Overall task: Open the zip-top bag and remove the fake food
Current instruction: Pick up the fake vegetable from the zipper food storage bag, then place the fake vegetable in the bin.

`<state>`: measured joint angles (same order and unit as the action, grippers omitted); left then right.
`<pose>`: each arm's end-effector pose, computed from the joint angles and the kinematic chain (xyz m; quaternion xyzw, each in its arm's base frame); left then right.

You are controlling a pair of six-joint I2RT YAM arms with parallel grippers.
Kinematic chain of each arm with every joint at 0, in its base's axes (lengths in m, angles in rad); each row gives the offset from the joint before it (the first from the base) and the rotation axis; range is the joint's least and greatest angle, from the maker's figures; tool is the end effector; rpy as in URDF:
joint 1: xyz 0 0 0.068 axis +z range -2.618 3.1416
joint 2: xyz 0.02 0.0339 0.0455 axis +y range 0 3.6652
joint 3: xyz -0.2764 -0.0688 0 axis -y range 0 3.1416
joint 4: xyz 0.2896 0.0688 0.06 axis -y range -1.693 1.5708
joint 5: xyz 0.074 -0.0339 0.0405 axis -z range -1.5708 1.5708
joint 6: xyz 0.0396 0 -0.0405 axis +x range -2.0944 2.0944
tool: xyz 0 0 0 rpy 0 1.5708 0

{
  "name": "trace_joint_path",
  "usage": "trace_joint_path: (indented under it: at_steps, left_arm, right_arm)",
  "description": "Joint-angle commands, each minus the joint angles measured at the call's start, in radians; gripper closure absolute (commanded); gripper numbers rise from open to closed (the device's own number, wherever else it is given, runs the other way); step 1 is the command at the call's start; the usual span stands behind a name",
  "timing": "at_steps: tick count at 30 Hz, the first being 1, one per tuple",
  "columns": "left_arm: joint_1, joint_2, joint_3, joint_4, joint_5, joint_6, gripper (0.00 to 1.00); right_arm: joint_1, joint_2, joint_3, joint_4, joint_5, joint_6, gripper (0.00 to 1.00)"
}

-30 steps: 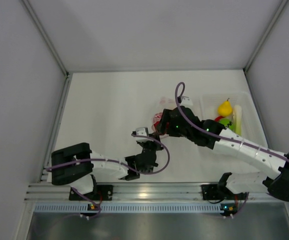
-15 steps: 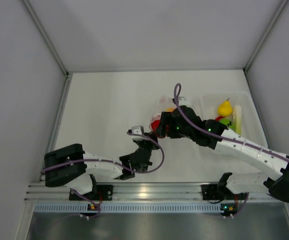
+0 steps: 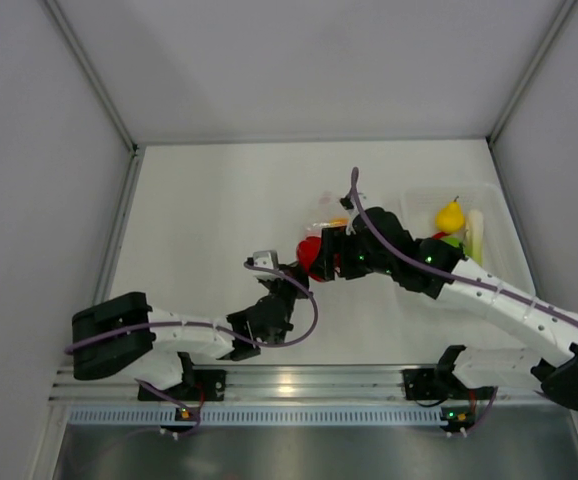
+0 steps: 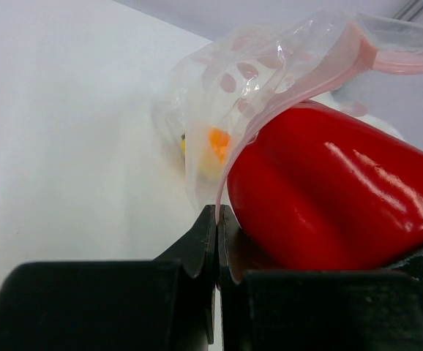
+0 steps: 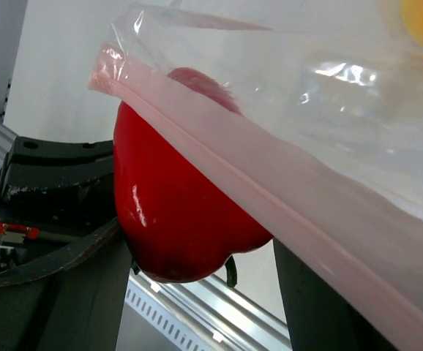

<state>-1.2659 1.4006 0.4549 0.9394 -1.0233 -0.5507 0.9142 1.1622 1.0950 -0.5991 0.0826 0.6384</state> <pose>0.1181 -0.2626 0.1856 -0.1068 0.7002 -0.2710 0.6519 0.1810 0.2296 0.3374 -0.1057 0.8926 0.2794 0.3375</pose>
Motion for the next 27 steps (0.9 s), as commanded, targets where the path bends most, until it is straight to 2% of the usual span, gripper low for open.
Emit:
trace_joint_path:
  at_steps: [1, 10, 16, 22, 26, 27]
  left_arm:
    - [0.005, -0.060, -0.021, 0.038, 0.018, 0.028, 1.00]
    - [0.005, -0.081, -0.027, 0.036, 0.032, 0.044, 1.00]
    - [0.007, -0.112, -0.030, 0.032, 0.025, 0.057, 1.00]
    - [0.005, -0.135, -0.025, 0.004, 0.035, 0.044, 1.00]
    - [0.005, -0.144, 0.008, -0.060, 0.042, 0.021, 1.00]
    - [0.003, -0.147, 0.013, -0.068, 0.043, 0.018, 1.00]
  right_arm:
    - [-0.029, -0.059, 0.031, 0.013, -0.076, -0.071, 1.00]
    - [-0.057, -0.082, 0.013, 0.085, -0.288, -0.154, 1.00]
    - [-0.057, -0.105, 0.003, 0.085, -0.328, -0.177, 1.00]
    - [-0.081, -0.182, -0.047, 0.225, -0.356, -0.095, 1.00]
    - [-0.083, -0.197, -0.043, 0.236, -0.311, -0.057, 1.00]
    - [-0.084, -0.202, -0.046, 0.255, -0.352, -0.037, 1.00]
